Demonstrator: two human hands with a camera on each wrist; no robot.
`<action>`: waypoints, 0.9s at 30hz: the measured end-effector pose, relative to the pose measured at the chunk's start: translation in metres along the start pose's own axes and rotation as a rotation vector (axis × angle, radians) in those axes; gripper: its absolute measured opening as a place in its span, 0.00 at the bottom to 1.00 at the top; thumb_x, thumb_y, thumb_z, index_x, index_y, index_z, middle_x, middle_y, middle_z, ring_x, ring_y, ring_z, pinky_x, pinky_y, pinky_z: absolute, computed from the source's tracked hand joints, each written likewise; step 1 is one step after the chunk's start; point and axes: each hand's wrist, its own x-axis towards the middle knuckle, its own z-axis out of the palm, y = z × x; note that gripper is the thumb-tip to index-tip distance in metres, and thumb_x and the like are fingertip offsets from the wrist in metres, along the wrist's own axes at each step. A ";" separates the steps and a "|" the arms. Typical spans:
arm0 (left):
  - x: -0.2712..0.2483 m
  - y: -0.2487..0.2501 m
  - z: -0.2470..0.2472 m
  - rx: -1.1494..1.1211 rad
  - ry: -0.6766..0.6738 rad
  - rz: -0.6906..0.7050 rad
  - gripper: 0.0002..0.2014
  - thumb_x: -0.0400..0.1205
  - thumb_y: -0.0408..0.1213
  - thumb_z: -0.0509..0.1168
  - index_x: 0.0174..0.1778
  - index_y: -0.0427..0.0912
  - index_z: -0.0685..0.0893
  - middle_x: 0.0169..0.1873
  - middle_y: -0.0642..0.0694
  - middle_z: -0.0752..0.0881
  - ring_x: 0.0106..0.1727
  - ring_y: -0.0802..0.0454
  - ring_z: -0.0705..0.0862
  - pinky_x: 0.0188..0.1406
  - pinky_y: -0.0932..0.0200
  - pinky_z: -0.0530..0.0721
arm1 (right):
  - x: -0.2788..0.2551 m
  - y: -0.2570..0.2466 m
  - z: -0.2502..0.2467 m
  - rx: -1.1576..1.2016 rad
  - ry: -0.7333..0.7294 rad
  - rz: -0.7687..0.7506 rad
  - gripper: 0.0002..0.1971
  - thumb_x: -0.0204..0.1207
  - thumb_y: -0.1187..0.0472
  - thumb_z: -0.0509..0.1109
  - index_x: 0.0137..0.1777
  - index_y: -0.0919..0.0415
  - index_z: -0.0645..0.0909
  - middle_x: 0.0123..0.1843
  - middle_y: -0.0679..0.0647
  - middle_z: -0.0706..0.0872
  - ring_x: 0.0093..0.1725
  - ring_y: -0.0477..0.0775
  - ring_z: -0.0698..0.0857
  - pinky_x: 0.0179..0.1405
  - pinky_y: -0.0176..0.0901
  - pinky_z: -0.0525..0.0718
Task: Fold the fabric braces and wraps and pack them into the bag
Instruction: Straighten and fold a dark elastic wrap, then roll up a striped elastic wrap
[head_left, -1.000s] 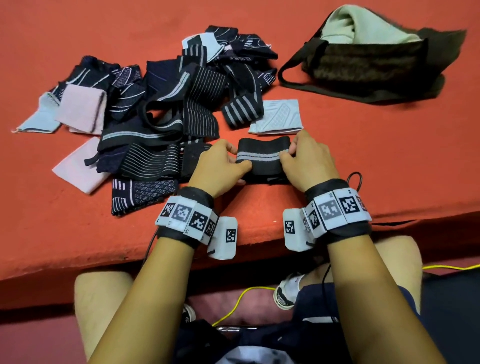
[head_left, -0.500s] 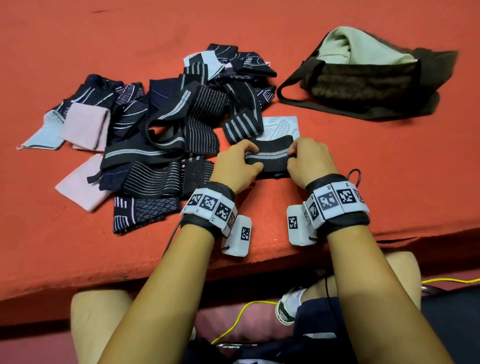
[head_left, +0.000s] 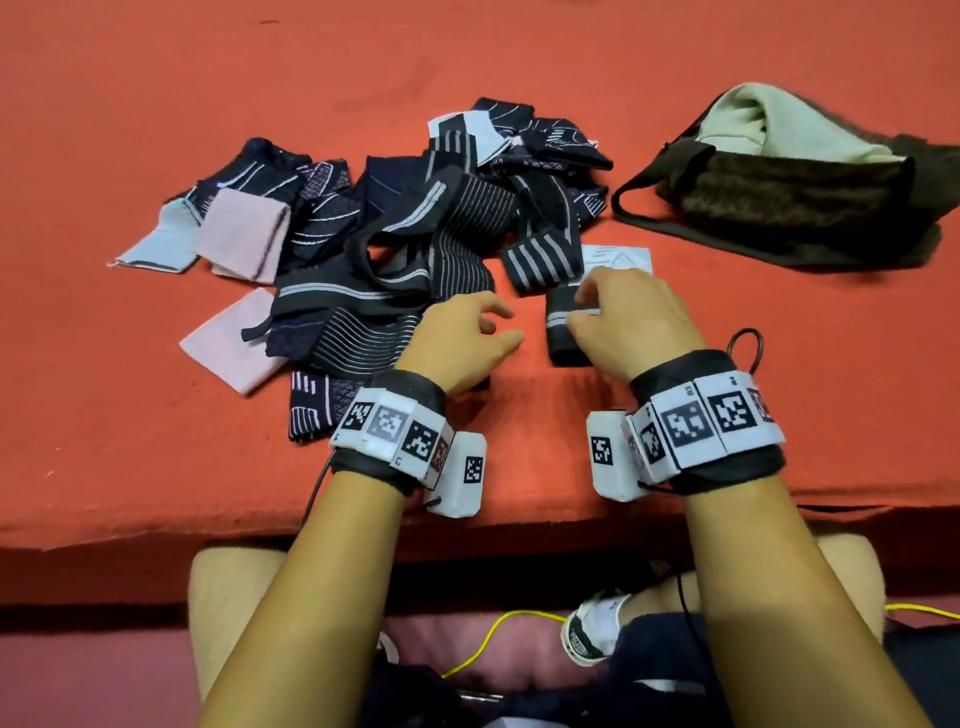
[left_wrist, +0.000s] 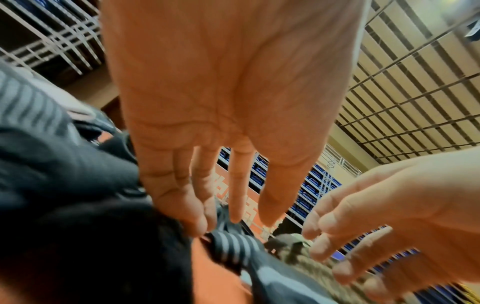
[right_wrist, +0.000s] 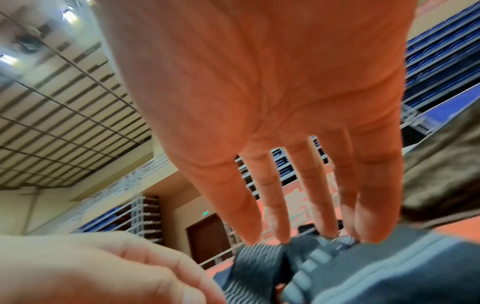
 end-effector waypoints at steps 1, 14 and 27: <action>-0.003 -0.009 -0.009 0.012 0.033 -0.012 0.13 0.79 0.46 0.72 0.59 0.52 0.87 0.46 0.50 0.87 0.52 0.51 0.84 0.54 0.60 0.79 | -0.002 -0.013 0.004 -0.005 -0.031 -0.040 0.13 0.77 0.56 0.66 0.60 0.55 0.83 0.63 0.61 0.84 0.63 0.68 0.81 0.58 0.53 0.78; -0.033 -0.106 -0.088 0.156 0.175 -0.236 0.25 0.78 0.42 0.72 0.74 0.51 0.79 0.67 0.37 0.82 0.71 0.39 0.78 0.73 0.53 0.74 | 0.011 -0.091 0.062 -0.136 -0.388 -0.299 0.34 0.75 0.60 0.70 0.81 0.41 0.69 0.73 0.61 0.79 0.70 0.64 0.79 0.71 0.51 0.78; -0.048 -0.104 -0.092 -0.006 0.290 -0.127 0.11 0.77 0.30 0.68 0.47 0.52 0.88 0.45 0.51 0.89 0.46 0.52 0.85 0.46 0.62 0.76 | 0.002 -0.070 0.049 0.009 -0.215 -0.211 0.28 0.77 0.69 0.62 0.76 0.49 0.75 0.68 0.63 0.84 0.66 0.66 0.82 0.65 0.53 0.81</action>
